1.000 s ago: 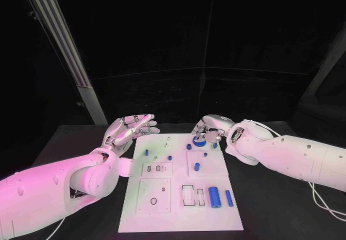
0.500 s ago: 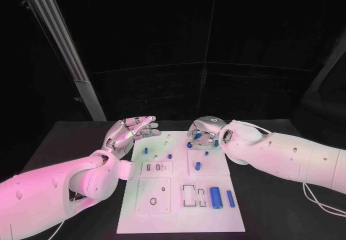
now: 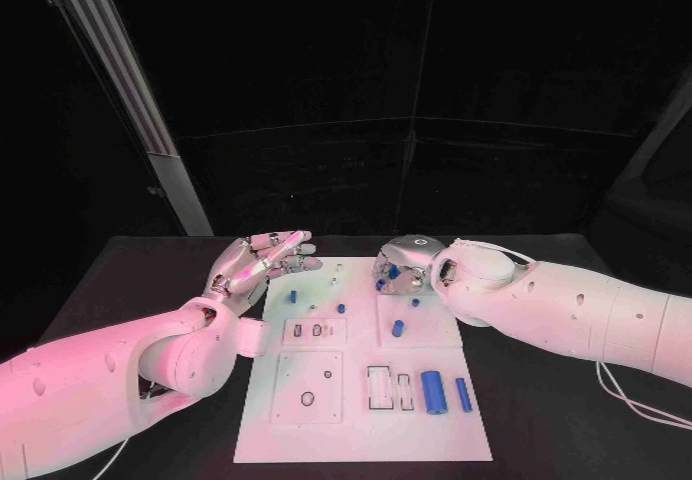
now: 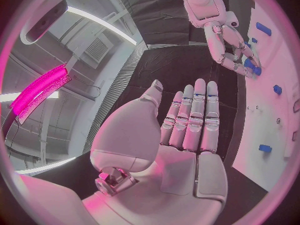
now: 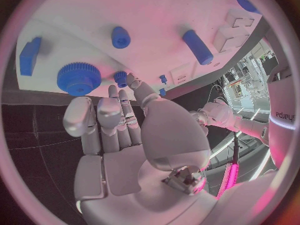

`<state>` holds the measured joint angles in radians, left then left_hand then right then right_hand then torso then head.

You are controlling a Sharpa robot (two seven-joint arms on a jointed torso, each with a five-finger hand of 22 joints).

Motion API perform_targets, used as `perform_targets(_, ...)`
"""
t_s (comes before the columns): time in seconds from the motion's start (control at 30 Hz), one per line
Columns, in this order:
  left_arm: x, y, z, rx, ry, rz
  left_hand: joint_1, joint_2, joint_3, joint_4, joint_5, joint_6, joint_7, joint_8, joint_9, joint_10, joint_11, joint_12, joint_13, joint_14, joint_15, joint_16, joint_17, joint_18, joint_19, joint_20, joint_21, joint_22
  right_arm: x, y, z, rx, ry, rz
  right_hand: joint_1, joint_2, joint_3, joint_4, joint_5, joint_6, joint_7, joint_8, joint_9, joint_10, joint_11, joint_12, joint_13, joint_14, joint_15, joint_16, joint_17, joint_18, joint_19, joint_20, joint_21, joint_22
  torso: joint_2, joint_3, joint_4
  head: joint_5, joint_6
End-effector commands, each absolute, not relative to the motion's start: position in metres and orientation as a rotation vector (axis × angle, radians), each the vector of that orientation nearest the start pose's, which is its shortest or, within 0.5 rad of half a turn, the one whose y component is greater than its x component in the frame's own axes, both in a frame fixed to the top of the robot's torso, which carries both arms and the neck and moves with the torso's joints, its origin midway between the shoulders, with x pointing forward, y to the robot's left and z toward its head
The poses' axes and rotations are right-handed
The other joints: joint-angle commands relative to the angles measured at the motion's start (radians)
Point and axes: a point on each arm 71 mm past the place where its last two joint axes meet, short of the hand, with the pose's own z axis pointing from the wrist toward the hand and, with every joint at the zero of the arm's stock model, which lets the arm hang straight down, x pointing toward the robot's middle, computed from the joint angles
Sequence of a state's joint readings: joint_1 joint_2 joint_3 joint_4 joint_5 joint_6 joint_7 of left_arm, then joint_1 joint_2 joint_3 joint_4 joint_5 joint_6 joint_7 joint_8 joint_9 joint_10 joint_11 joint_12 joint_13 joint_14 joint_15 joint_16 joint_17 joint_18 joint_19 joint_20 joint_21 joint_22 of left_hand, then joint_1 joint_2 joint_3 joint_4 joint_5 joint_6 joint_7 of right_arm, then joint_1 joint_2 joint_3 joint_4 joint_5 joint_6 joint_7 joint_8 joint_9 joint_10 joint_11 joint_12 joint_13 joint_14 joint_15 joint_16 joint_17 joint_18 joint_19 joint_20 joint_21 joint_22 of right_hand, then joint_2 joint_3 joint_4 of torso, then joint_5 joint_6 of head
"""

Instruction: Assemble the parts on the task board

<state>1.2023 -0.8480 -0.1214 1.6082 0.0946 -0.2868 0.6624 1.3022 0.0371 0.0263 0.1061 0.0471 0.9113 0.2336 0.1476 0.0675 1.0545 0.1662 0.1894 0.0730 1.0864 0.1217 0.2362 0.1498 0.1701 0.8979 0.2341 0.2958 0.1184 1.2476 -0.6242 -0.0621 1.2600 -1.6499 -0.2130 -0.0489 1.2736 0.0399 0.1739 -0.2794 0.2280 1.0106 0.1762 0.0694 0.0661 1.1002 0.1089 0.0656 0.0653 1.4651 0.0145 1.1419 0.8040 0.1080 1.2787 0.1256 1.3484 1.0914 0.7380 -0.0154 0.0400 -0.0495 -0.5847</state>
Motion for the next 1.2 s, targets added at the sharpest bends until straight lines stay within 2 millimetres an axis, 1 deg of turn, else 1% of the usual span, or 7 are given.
perform_targets(0.03, 0.462, 0.189, -0.183, -1.065, 1.267, -1.769, 0.005, 0.005, 0.001, -0.005, 0.004, 0.007, -0.001, -0.006, -0.002, -0.005, 0.004, -0.005, -0.001, -0.003, 0.002, -0.005, 0.001, 0.013, 0.002, 0.002, -0.004, -0.001, 0.533, -0.156, -0.188, -0.464, 1.675, 0.492, 0.003, 0.001, 0.007, 0.0, -0.009, 0.007, -0.001, -0.002, 0.001, -0.007, 0.002, -0.001, -0.001, 0.009, 0.006, 0.014, 0.016, -0.014, 0.012, 0.001, 0.009, 0.012, 0.002, 0.0013, 0.0014, 0.003, -0.002)
perform_targets(0.13, 0.463, 0.189, -0.183, -1.066, 1.268, -1.767, 0.006, 0.006, 0.002, -0.005, 0.004, 0.008, -0.001, -0.006, -0.002, -0.005, 0.004, -0.005, -0.001, -0.003, 0.002, -0.005, 0.001, 0.013, 0.002, 0.002, -0.004, -0.001, 0.533, -0.155, -0.188, -0.469, 1.674, 0.486, 0.003, 0.001, 0.01, 0.0, -0.012, 0.008, 0.0, -0.003, 0.001, -0.008, 0.003, -0.001, -0.001, 0.01, 0.006, 0.021, 0.025, -0.016, 0.015, 0.002, 0.013, 0.018, 0.004, 0.0015, 0.0022, 0.005, -0.004)
perform_targets(0.4, 0.464, 0.19, -0.184, -1.069, 1.273, -1.76, 0.006, 0.006, 0.002, -0.005, 0.004, 0.008, -0.001, -0.006, -0.002, -0.005, 0.004, -0.005, -0.001, -0.003, 0.002, -0.005, 0.001, 0.013, 0.002, 0.002, -0.004, -0.001, 0.534, -0.154, -0.189, -0.481, 1.68, 0.477, 0.005, 0.008, 0.027, 0.002, -0.023, 0.016, 0.001, -0.002, 0.001, -0.003, 0.003, 0.002, -0.001, 0.012, 0.007, 0.048, 0.055, -0.019, 0.028, 0.003, 0.027, 0.042, 0.005, 0.0031, -0.0014, 0.006, -0.008)
perform_targets(0.63, 0.464, 0.191, -0.184, -1.071, 1.274, -1.756, 0.006, 0.007, 0.002, -0.006, 0.004, 0.008, -0.001, -0.007, -0.002, -0.005, 0.004, -0.006, -0.001, -0.003, 0.002, -0.005, 0.001, 0.013, 0.003, 0.002, -0.004, -0.002, 0.533, -0.153, -0.189, -0.49, 1.682, 0.481, 0.021, 0.033, 0.095, -0.003, -0.083, 0.048, -0.009, 0.002, 0.003, 0.034, -0.006, 0.007, 0.0, 0.008, 0.0, 0.072, 0.073, -0.024, 0.039, -0.001, 0.045, 0.069, 0.006, 0.0041, -0.0006, 0.007, -0.012)
perform_targets(0.9, 0.465, 0.192, -0.184, -1.073, 1.277, -1.753, 0.006, 0.008, 0.002, -0.006, 0.004, 0.008, -0.001, -0.007, -0.002, -0.005, 0.004, -0.006, -0.002, -0.003, 0.002, -0.005, 0.001, 0.013, 0.003, 0.002, -0.004, -0.002, 0.533, -0.152, -0.183, -0.461, 1.607, 0.495, 0.022, 0.058, 0.171, 0.012, -0.125, 0.099, -0.024, 0.015, 0.011, 0.096, -0.024, 0.019, 0.005, 0.007, -0.013, 0.091, 0.089, -0.028, 0.052, -0.012, 0.062, 0.098, 0.007, 0.0048, 0.0002, 0.009, -0.013)
perform_targets(1.03, 0.465, 0.192, -0.184, -1.074, 1.278, -1.75, 0.006, 0.008, 0.002, -0.006, 0.004, 0.008, -0.001, -0.007, -0.002, -0.005, 0.004, -0.006, -0.002, -0.003, 0.002, -0.005, 0.001, 0.013, 0.003, 0.002, -0.004, -0.002, 0.534, -0.152, -0.18, -0.437, 1.564, 0.493, 0.017, 0.056, 0.216, 0.024, -0.136, 0.11, -0.027, 0.012, 0.014, 0.111, -0.028, 0.014, 0.005, 0.005, -0.017, 0.097, 0.092, -0.03, 0.054, -0.018, 0.068, 0.106, 0.007, 0.0048, -0.0003, 0.009, -0.011)
perform_targets(1.2, 0.465, 0.193, -0.185, -1.076, 1.28, -1.747, 0.006, 0.008, 0.002, -0.006, 0.004, 0.007, -0.001, -0.008, -0.002, -0.006, 0.004, -0.007, -0.002, -0.003, 0.002, -0.006, 0.001, 0.013, 0.002, 0.002, -0.005, -0.002, 0.531, -0.151, -0.176, -0.414, 1.519, 0.504, 0.012, 0.041, 0.233, 0.029, -0.143, 0.109, -0.026, 0.007, 0.014, 0.112, -0.027, 0.009, 0.005, 0.004, -0.016, 0.099, 0.091, -0.031, 0.055, -0.018, 0.071, 0.11, 0.008, 0.0045, -0.0006, 0.01, -0.002)
